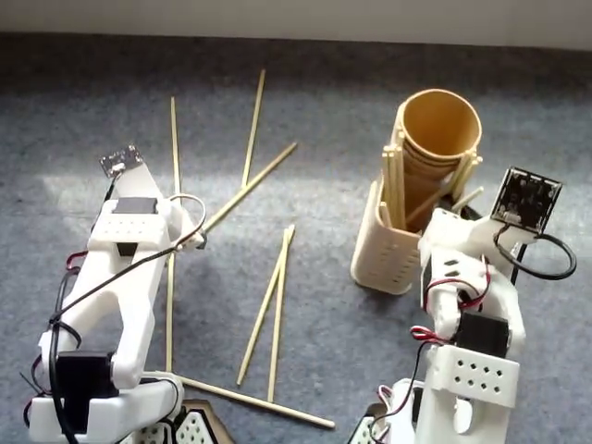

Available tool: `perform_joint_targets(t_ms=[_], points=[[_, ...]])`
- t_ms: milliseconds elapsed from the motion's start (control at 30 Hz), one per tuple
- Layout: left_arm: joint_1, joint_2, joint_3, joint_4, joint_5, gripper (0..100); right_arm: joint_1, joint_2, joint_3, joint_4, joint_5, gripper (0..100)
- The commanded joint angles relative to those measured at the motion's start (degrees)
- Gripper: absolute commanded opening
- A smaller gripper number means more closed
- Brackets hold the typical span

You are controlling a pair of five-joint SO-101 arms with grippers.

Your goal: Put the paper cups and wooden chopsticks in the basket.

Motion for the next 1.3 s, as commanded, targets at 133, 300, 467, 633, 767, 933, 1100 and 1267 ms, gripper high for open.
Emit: perform_joint_targets(t_ms=[133,300,467,633,767,933,1100,1267], points=[[2.0,-1.6,0.0,-0.5,0.2,25,3.4,0.2,0.2,-1.1,4.0,0.9],[4.2,-1.6,-0.4,-0.3,0.1,25,3.2,0.2,0.5,-1.1,5.6,12.0],[4.4,-1.9,-2.0,-0.2,-1.8,25,2.8,0.1,-0.1,1.2,5.4,20.0],[5.1,-1.5,-10.0,2.2,-1.8,25,-2.6,-2.4,-5.6,6.6,5.4,20.0],[8.5,1.6,-18.9,12.2,-5.5,26,-3.3,-7.6,-13.1,16.0,5.5,20.0],[20.4,8.0,-27.1,32.3,-8.2,32,-3.3,-15.1,-19.7,30.7,6.2,20.0],[28.7,11.1,-24.5,32.5,-7.4,32,-3.2,-21.7,-12.7,36.4,10.6,20.0],[29.0,14.2,-18.6,23.2,-7.3,32,0.6,-29.1,1.8,30.4,12.3,20.0]])
